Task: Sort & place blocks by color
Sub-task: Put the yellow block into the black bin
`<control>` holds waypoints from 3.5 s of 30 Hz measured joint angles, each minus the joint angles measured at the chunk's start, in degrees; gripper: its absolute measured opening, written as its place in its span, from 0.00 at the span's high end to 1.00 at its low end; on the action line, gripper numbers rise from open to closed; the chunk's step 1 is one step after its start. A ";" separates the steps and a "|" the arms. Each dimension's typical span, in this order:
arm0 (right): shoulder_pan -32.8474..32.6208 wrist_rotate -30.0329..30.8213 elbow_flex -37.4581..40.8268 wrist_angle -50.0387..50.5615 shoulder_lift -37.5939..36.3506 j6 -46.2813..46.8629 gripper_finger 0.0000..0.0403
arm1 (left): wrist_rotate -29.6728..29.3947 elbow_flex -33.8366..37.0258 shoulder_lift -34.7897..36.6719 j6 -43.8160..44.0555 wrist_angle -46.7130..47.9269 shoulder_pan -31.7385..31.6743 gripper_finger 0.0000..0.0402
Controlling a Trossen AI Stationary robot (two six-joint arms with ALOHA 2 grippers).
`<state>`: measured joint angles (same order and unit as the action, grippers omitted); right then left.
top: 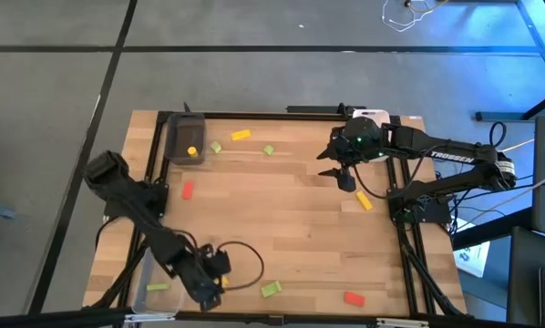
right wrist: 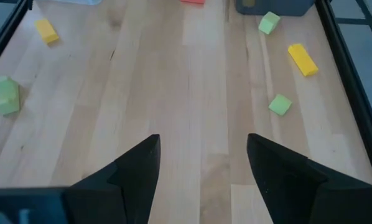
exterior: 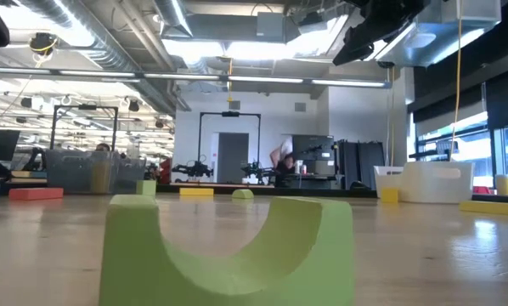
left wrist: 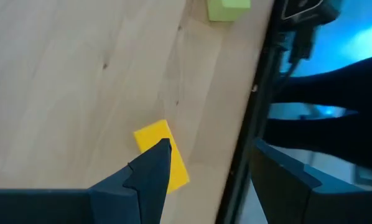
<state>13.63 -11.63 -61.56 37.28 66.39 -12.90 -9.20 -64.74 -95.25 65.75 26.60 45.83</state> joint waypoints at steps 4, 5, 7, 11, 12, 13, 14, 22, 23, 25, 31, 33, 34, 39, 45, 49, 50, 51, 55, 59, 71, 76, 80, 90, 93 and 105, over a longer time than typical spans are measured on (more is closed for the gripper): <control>0.00 0.00 0.00 0.00 0.00 -0.06 0.41 | -3.04 -4.39 -5.16 1.45 6.63 0.85 0.50; 0.00 0.01 0.00 0.00 0.00 -0.06 0.41 | -3.65 -5.26 -6.20 2.37 7.86 1.05 0.50; 0.00 -0.01 0.00 0.00 0.00 -0.06 0.41 | -3.84 -6.65 -8.01 3.69 8.92 1.35 0.50; 0.00 -0.01 0.00 0.01 0.00 -0.72 0.41 | -3.77 -7.51 -11.12 6.03 9.12 2.07 0.50; 0.00 0.00 0.00 0.04 0.00 -1.02 0.41 | -3.60 -7.51 -11.64 7.02 9.22 2.25 0.50; 0.00 -0.01 0.00 0.04 0.00 -1.18 0.41 | -3.49 -7.53 -12.08 8.15 9.46 2.41 0.50; 0.00 0.01 0.00 0.04 0.00 -1.19 0.41 | -3.48 -7.56 -12.49 9.39 9.94 2.61 0.50; 0.00 -0.06 0.00 0.09 0.00 -1.08 0.41 | -4.63 -7.53 -13.24 12.15 15.72 2.55 0.50; 0.00 -0.07 0.00 0.09 0.00 -1.10 0.41 | -4.81 -7.53 -13.24 12.15 15.58 2.55 0.50; 0.00 -0.09 0.00 0.09 0.00 -1.07 0.41 | -4.78 -7.53 -13.24 12.15 14.93 2.55 0.50; 0.00 -0.47 0.00 0.09 0.00 -0.91 0.41 | -4.74 -7.53 -13.24 12.13 13.84 2.59 0.50; 0.00 -0.47 0.00 0.09 0.00 -0.91 0.41 | -4.74 -7.53 -13.24 12.13 13.82 2.59 0.50; 0.00 -0.47 0.00 0.09 0.00 -0.91 0.41 | -4.77 -7.53 -13.24 12.13 13.84 2.59 0.50; 0.00 -0.48 0.00 0.09 0.00 -0.91 0.41 | -4.83 -7.53 -13.24 12.13 13.64 2.59 0.50; 0.00 -0.51 0.00 0.09 0.00 -0.91 0.41 | -4.97 -6.24 -13.22 12.12 10.87 2.98 0.50; 0.00 -0.51 0.00 0.09 0.00 -0.91 0.41 | -4.65 -4.01 -13.13 12.09 8.47 2.96 0.50; 0.00 -0.51 0.00 0.07 0.00 -0.91 0.41 | -4.62 -3.50 -13.13 12.11 8.49 2.94 0.50; 0.00 -0.51 0.00 0.09 0.00 -0.91 0.41 | -4.74 -3.00 -13.13 12.11 8.54 2.94 0.50; 0.00 -0.53 0.00 0.09 0.00 -0.89 0.41 | -4.85 -1.49 -13.00 12.10 8.45 2.94 0.50; 0.00 -0.59 0.00 0.09 0.00 -0.89 0.41 | -4.61 -0.61 -12.89 12.09 8.55 2.96 0.50; -0.02 -10.41 0.00 0.39 0.00 -1.00 0.41 | -6.72 -0.49 -13.00 12.10 8.20 2.98 0.50; 0.00 -12.74 0.00 0.39 0.00 -1.09 0.41 | -6.77 -0.45 -13.09 12.11 8.23 2.98 0.50; 0.00 -13.93 0.00 0.39 0.00 -1.10 0.41 | -6.78 -0.45 -13.11 12.10 8.23 2.98 0.50; 0.00 -13.96 0.00 0.37 0.00 -1.10 0.41 | -6.50 0.65 -13.02 8.90 8.25 2.98 0.50; 0.00 -13.96 0.00 0.37 0.00 -1.09 0.41 | -6.10 0.71 -13.02 8.49 8.25 2.94 0.50; 0.00 -13.96 0.00 0.35 0.00 -0.93 0.41 | -1.62 0.77 -12.61 7.61 8.25 1.51 0.71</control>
<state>13.63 -25.58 -61.56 37.63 66.39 -13.82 -10.81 -63.96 -107.86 73.36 34.86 47.34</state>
